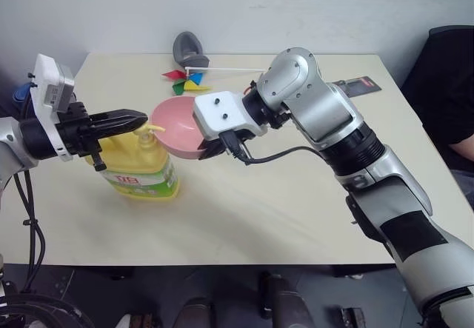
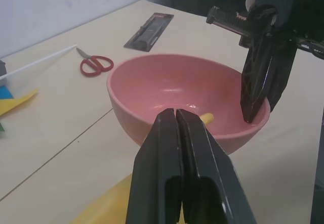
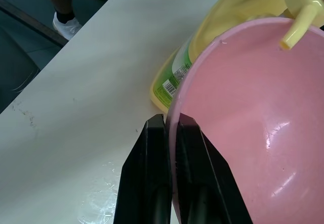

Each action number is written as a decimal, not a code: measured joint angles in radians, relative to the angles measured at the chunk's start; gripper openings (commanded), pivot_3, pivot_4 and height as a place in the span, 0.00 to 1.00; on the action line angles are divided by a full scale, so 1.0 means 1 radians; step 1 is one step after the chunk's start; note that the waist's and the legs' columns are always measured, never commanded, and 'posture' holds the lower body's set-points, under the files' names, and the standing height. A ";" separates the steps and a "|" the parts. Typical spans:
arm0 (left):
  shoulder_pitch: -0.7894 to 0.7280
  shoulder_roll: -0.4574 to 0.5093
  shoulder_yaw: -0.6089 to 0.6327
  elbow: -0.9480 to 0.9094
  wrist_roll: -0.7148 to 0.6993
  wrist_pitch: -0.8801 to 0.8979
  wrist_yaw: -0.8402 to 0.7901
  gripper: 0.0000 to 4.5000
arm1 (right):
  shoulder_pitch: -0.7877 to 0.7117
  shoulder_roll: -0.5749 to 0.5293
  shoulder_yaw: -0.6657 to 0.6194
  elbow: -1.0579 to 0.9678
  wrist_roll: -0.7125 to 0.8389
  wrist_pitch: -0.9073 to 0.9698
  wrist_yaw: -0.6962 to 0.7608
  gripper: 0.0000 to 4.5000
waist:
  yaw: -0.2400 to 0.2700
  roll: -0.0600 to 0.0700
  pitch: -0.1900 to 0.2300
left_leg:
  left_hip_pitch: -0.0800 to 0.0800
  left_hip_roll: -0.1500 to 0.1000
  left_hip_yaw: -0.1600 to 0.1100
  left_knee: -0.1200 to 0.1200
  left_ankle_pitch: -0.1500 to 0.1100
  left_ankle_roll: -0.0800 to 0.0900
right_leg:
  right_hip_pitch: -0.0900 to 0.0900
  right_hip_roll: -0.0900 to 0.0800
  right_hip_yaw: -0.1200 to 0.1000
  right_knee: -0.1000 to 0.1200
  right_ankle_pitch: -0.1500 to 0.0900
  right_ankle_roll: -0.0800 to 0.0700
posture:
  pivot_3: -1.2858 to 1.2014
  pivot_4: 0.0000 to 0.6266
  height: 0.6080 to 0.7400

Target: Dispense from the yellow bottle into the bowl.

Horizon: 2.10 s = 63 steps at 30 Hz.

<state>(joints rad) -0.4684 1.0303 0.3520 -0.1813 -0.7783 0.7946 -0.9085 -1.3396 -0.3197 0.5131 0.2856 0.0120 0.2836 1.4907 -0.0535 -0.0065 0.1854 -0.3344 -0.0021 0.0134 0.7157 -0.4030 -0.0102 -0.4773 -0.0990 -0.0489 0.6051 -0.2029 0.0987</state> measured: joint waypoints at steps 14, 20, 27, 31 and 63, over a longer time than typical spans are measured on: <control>0.036 -0.026 0.000 -0.016 0.011 -0.023 0.032 0.01 | 0.004 0.000 0.000 0.000 -0.014 0.000 0.010 0.00 | 0.000 0.009 -0.006 | 0.003 0.000 0.000 0.000 0.000 0.000 | 0.003 0.000 0.000 -0.001 0.000 0.000 | 0.52 0.24 1.00; 0.041 -0.034 -0.020 -0.011 0.043 -0.046 0.035 0.01 | 0.017 0.000 0.002 -0.005 -0.019 0.001 0.016 0.00 | 0.001 0.010 -0.006 | 0.018 0.000 -0.001 -0.006 -0.001 0.002 | 0.019 0.000 -0.001 -0.006 0.000 0.000 | 0.52 0.24 1.00; 0.036 -0.034 -0.022 0.002 0.070 -0.058 0.024 0.01 | 0.022 0.008 0.002 -0.008 -0.019 0.004 0.015 0.00 | 0.001 0.013 -0.008 | 0.018 0.000 -0.001 -0.007 -0.001 0.001 | 0.019 0.000 -0.001 -0.006 0.000 0.000 | 0.52 0.24 1.00; -0.010 -0.040 -0.039 0.028 0.072 -0.056 0.018 0.01 | 0.022 0.008 0.001 -0.008 -0.019 0.007 0.009 0.00 | 0.001 0.013 -0.008 | 0.017 0.000 -0.002 -0.006 0.000 0.001 | 0.018 0.000 -0.001 -0.005 0.000 0.000 | 0.52 0.24 1.00; 0.453 0.342 0.575 -0.208 0.080 0.283 -0.591 0.99 | 0.664 -0.268 -0.052 -0.115 -0.219 -0.249 -0.399 0.00 | -0.002 0.000 -0.002 | 0.001 0.003 0.018 -0.014 -0.002 0.002 | -0.003 0.002 -0.011 -0.014 0.001 -0.004 | 0.52 0.24 1.00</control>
<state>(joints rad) -0.0153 1.3719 0.9273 -0.3889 -0.6987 1.0772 -1.4995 -0.6753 -0.5876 0.4609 0.1708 -0.2071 0.0347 1.0922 -0.0559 -0.0069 0.1833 -0.3337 0.0013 0.0319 0.7012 -0.4046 -0.0083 -0.4803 -0.0969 -0.0599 0.5911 -0.2017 0.0943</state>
